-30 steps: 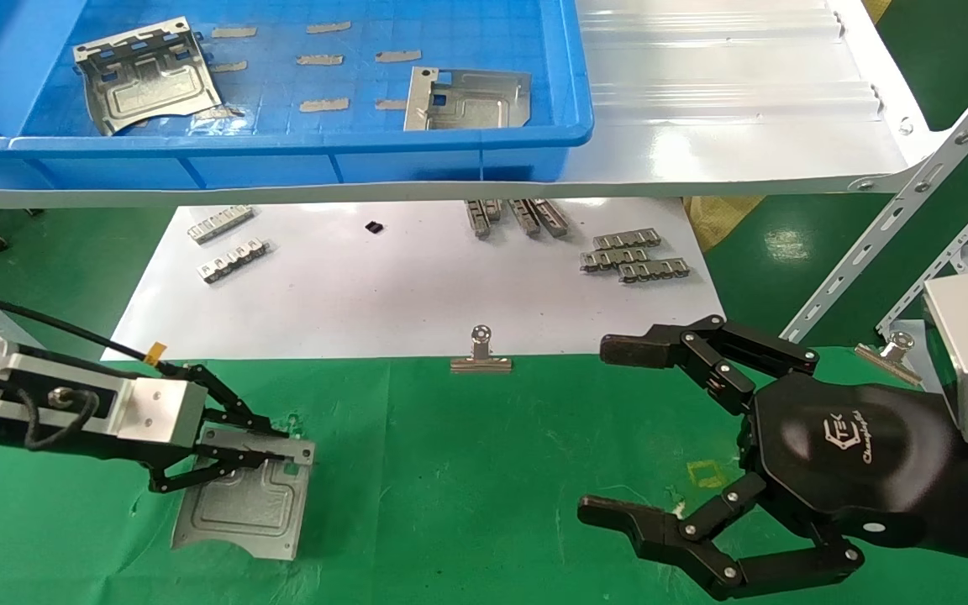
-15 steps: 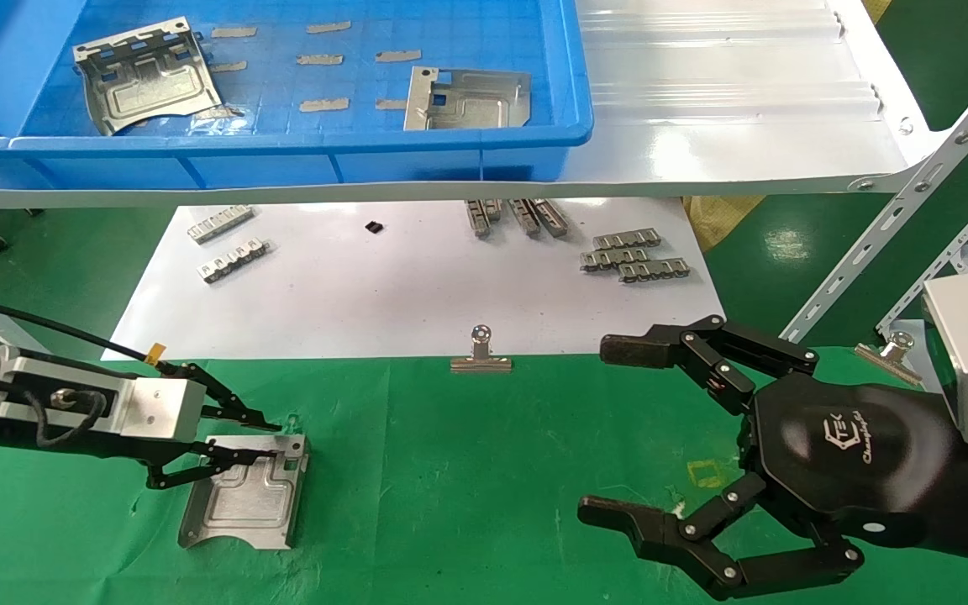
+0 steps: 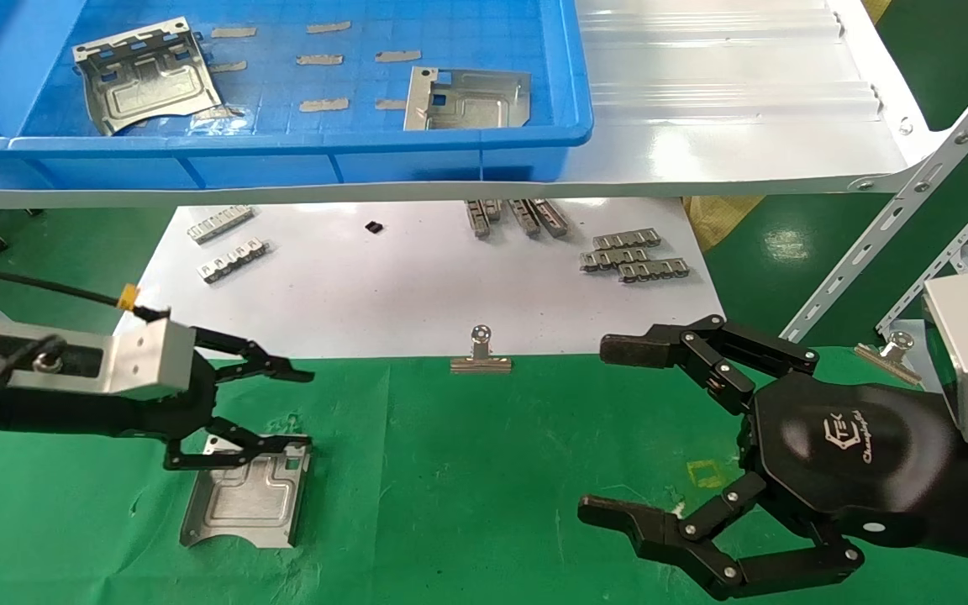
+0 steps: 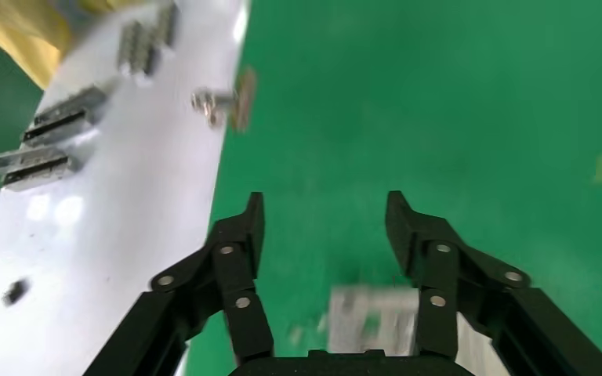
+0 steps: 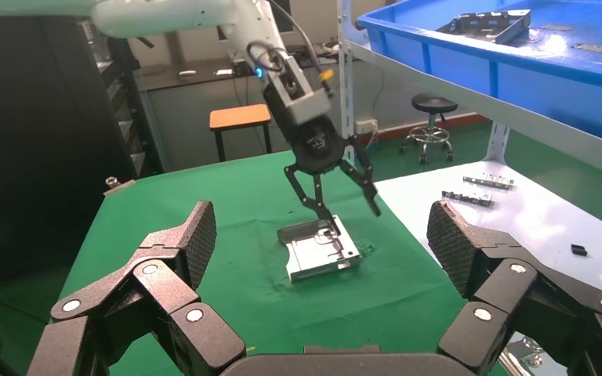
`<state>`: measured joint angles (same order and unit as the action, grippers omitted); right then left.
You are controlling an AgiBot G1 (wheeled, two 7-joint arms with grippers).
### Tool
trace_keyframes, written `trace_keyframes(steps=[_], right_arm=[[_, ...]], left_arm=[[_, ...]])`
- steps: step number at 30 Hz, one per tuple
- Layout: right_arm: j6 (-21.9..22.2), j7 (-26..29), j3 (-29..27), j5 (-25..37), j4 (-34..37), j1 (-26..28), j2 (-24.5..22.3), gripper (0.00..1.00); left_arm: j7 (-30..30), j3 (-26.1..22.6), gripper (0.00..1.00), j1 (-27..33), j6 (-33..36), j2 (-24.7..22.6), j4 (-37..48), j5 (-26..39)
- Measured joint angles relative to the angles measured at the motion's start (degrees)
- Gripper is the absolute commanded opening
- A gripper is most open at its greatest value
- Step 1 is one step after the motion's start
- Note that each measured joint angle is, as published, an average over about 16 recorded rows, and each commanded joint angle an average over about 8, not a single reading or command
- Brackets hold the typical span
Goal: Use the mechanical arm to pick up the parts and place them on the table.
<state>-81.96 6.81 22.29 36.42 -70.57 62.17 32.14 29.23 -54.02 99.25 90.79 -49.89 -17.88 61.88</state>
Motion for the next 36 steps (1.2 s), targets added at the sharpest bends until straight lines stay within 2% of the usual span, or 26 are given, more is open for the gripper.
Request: trace_keyframes(steps=[6,10,22,36], right_arm=[[0.01,0.00,0.00,0.00,0.01,-0.01,0.00,1.00],[0.01,0.00,-0.01,0.00,0.01,-0.01,0.00,1.00],[0.01,0.00,-0.01,0.00,0.01,-0.01,0.00,1.00],[0.01,0.00,-0.01,-0.01,0.01,-0.01,-0.01,1.00]], left_arm=[[-6.32,1.46,1.00,-2.59,1.15,1.61,-1.45,-7.40],[-8.73,1.87,1.00,-3.68,1.23,2.33,-2.31,-10.11],[-10.66,4.10,1.00,-5.85,0.79,3.15,-5.72,-10.86],[-17.46,11.99,1.00,-13.25,-0.57,5.88,-17.33,-13.00]])
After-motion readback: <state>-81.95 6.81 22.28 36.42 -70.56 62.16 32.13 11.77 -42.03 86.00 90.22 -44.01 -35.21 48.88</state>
